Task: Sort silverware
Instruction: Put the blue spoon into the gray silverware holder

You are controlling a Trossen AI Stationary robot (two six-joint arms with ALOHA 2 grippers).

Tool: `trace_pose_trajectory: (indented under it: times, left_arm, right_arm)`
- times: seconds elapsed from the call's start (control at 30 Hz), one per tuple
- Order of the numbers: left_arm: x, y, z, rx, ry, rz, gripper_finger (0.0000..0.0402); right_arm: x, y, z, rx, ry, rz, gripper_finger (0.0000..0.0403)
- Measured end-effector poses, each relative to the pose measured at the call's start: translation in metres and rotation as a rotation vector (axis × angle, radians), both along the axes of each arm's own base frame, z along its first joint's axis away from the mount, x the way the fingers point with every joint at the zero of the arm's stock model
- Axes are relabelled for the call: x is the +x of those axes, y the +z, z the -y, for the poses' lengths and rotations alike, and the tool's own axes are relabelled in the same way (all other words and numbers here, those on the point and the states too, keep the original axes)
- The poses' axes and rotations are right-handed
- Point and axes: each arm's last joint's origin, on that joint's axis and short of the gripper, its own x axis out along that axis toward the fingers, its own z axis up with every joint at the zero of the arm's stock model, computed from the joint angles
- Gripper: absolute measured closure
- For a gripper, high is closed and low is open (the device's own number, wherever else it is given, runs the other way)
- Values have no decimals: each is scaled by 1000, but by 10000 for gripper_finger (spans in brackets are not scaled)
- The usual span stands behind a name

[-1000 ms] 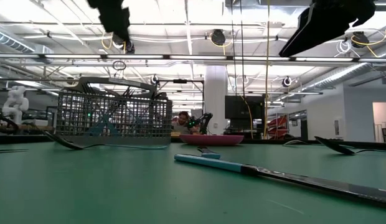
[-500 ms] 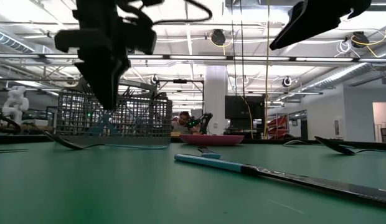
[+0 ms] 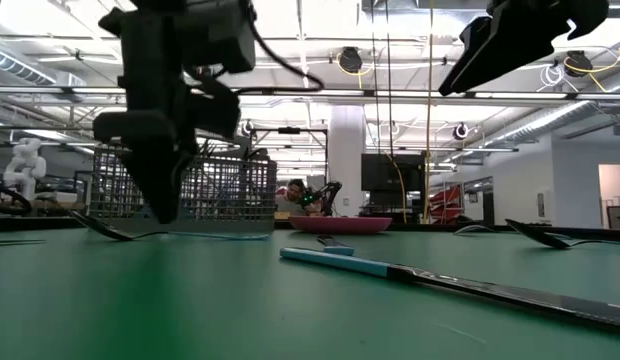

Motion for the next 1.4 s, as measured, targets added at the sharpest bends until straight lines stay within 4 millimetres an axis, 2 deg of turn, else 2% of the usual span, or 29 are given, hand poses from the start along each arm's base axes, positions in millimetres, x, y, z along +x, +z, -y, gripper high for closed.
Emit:
trace_pose_trajectory:
  times: [0.43,0.67,0.8,0.93,1.07,1.23,1.4]
  left_arm:
    - [-8,-17,-18,-28,26,-1,299]
    - [-12,-27,-19,-61,35,37,302]
    - [-13,-28,-18,-67,57,38,326]
    - [-13,-28,-17,-73,53,35,382]
    - [-13,-29,-17,-72,46,34,392]
    - [-9,-14,-17,-24,-10,-16,397]
    - [0,25,-19,128,-72,-80,398]
  right_arm:
    - [0,0,0,18,-14,12,186]
    - [0,0,0,21,-16,14,186]
    - [1,1,0,23,-16,20,186]
    - [1,1,0,22,-15,19,186]
    - [1,1,0,21,-14,19,186]
    - [1,1,0,20,-14,19,186]
    - [1,1,0,18,-15,18,186]
